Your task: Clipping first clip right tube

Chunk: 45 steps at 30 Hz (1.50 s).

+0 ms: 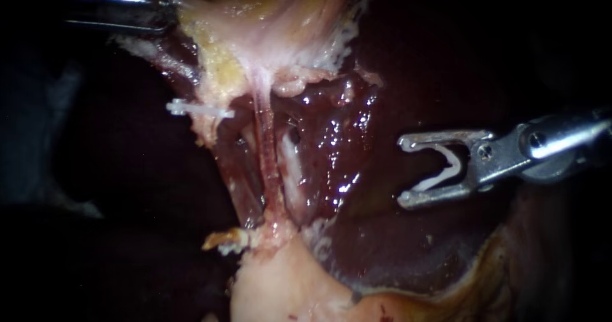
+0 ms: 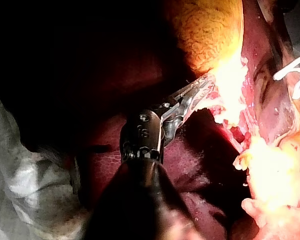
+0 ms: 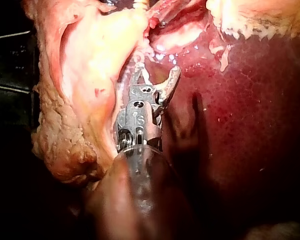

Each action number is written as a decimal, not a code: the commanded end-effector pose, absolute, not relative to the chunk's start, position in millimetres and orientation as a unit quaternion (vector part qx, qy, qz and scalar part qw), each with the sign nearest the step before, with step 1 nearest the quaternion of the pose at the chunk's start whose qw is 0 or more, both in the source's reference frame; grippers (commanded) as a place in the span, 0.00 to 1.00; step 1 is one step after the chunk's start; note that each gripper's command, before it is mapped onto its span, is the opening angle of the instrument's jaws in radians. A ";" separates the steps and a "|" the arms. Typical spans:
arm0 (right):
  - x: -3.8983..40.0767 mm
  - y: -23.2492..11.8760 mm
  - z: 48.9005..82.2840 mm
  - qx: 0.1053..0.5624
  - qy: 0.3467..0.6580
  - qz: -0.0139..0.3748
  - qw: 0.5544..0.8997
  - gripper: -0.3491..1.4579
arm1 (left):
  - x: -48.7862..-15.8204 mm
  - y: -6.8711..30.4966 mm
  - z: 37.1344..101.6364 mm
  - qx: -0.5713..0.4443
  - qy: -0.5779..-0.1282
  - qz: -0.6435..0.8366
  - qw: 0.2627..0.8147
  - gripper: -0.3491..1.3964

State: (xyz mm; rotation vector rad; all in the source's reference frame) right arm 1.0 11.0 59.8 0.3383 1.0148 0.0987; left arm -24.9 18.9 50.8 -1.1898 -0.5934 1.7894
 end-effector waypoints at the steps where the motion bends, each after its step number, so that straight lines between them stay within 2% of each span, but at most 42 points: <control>1: 1.4 10.8 59.7 0.170 0.488 0.054 0.854 0.47 | -24.9 18.9 50.9 -0.479 -0.238 0.721 0.441 0.00; 11: 6.3 8.5 58.7 0.247 0.521 0.104 0.811 0.47 | -25.2 18.5 51.2 -0.479 -0.237 0.721 0.441 0.00; 22: 10.2 6.3 62.4 0.292 0.528 0.143 0.785 0.47 | -25.4 18.2 51.4 -0.480 -0.238 0.721 0.439 0.00; 30: 11.6 5.8 64.5 0.311 0.532 0.144 0.774 0.47 | -25.6 18.1 51.5 -0.480 -0.238 0.721 0.439 0.00; 45: 15.1 5.6 67.5 0.318 0.543 0.161 0.760 0.47 | -25.7 18.0 51.6 -0.480 -0.239 0.722 0.438 0.00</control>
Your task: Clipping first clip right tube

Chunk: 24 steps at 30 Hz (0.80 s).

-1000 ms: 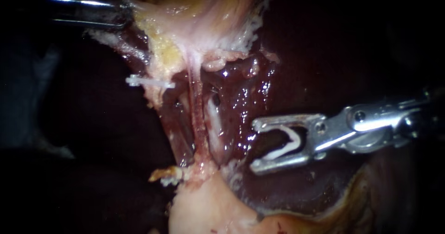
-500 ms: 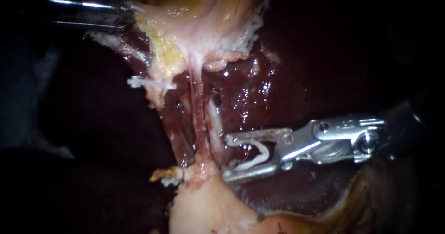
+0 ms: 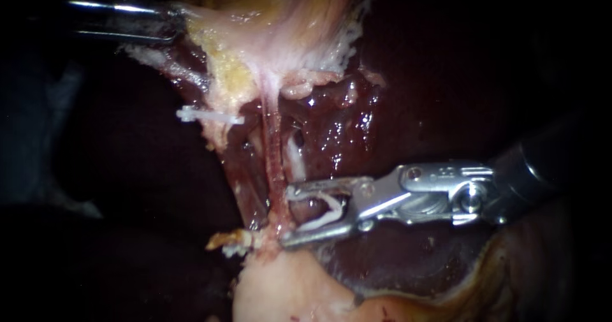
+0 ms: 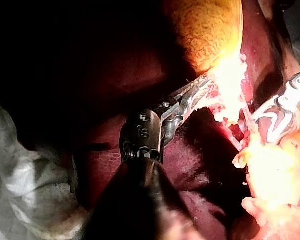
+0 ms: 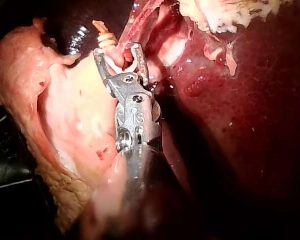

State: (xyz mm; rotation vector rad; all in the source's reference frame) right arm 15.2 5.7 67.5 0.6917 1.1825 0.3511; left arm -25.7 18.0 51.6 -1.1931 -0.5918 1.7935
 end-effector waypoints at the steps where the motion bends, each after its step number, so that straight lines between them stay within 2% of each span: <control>1: 15.4 5.6 67.7 0.320 0.544 0.161 0.759 0.47 | -25.7 18.0 51.6 -0.480 -0.239 0.722 0.438 0.00; 12: 18.6 5.2 68.8 0.344 0.558 0.166 0.737 0.46 | -25.7 17.9 51.6 -0.480 -0.238 0.722 0.438 0.00; 24: 19.8 5.2 68.7 0.346 0.566 0.174 0.728 0.46 | -25.8 17.9 51.6 -0.480 -0.238 0.722 0.438 0.00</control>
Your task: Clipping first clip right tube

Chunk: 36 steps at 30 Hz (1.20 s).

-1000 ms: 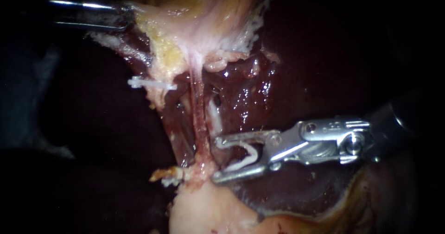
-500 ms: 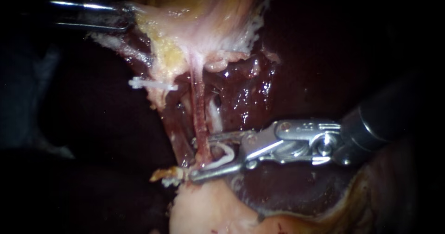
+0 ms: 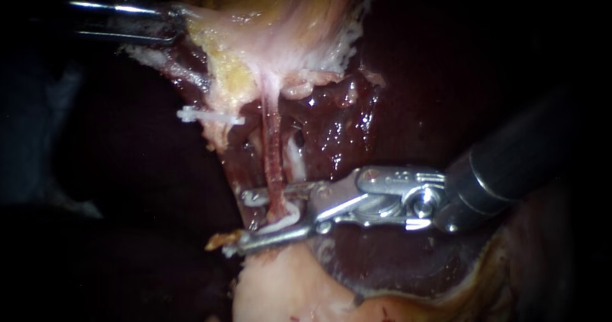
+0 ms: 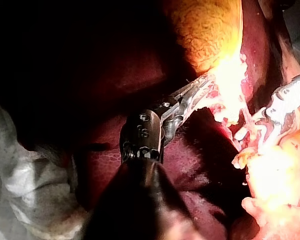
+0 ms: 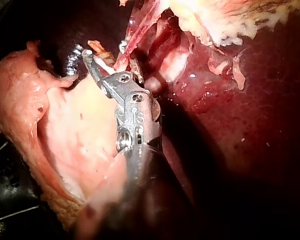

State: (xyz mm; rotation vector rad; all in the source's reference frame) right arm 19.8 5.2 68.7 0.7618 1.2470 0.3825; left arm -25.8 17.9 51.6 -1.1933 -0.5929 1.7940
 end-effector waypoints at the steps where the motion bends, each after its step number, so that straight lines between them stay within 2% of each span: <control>1: 20.0 5.2 68.7 0.346 0.567 0.174 0.727 0.46 | -25.8 17.9 51.7 -0.480 -0.238 0.722 0.438 0.00; 10: 20.4 4.8 67.8 0.354 0.581 0.189 0.708 0.46 | -25.8 17.8 51.7 -0.480 -0.239 0.722 0.438 0.00; 21: 20.0 2.9 64.9 0.389 0.590 0.159 0.689 0.46 | -25.8 17.8 51.7 -0.480 -0.239 0.722 0.437 0.00; 28: 19.6 2.9 63.4 0.409 0.595 0.138 0.678 0.45 | -25.8 17.8 51.7 -0.480 -0.239 0.722 0.437 0.00; 36: 19.4 3.5 63.4 0.412 0.591 0.149 0.677 0.39 | -25.7 17.8 51.7 -0.480 -0.239 0.722 0.437 0.00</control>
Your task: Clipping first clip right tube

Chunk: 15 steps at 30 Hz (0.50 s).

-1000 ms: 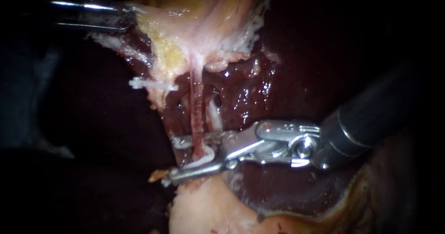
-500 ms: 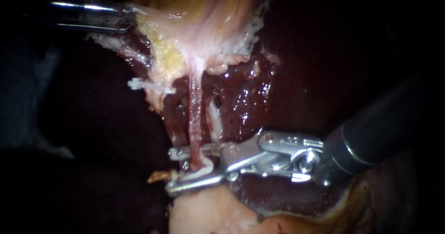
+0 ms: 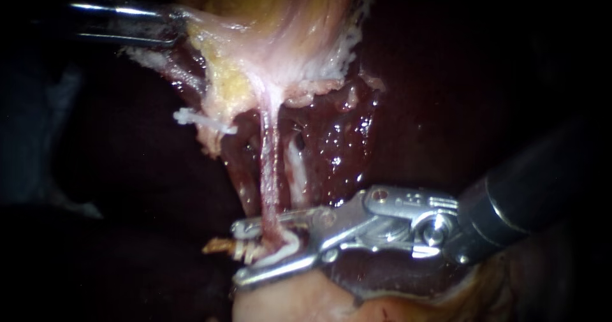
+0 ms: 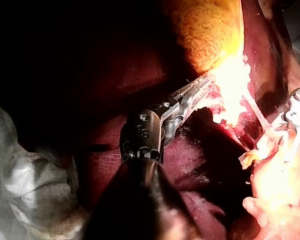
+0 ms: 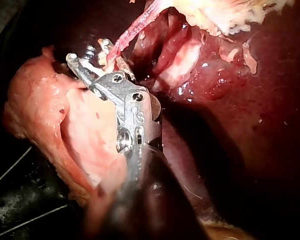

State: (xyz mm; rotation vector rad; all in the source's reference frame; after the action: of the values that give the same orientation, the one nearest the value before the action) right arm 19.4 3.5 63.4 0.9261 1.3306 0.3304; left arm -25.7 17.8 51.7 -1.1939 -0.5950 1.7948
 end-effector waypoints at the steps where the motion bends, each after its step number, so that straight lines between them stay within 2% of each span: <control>1: 19.4 3.6 63.4 0.412 0.590 0.152 0.677 0.38 | -25.7 17.8 51.7 -0.480 -0.239 0.722 0.437 0.00; 4: 19.4 4.0 63.3 0.414 0.589 0.155 0.676 0.32 | -25.7 17.8 51.7 -0.480 -0.239 0.722 0.437 0.00; 8: 19.3 4.5 62.9 0.417 0.583 0.161 0.679 0.18 | -25.7 17.8 51.7 -0.480 -0.239 0.722 0.437 0.00; 13: 19.0 4.6 62.8 0.444 0.559 0.197 0.672 0.00 | -25.7 17.8 51.7 -0.480 -0.239 0.722 0.437 0.00; 15: 19.0 4.6 62.9 0.447 0.556 0.201 0.671 0.00 | -25.7 17.8 51.7 -0.480 -0.239 0.722 0.437 0.00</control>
State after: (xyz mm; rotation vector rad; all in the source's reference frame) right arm 19.0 4.7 62.8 1.0052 1.2537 0.4536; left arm -25.7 17.8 51.7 -1.1946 -0.5953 1.7950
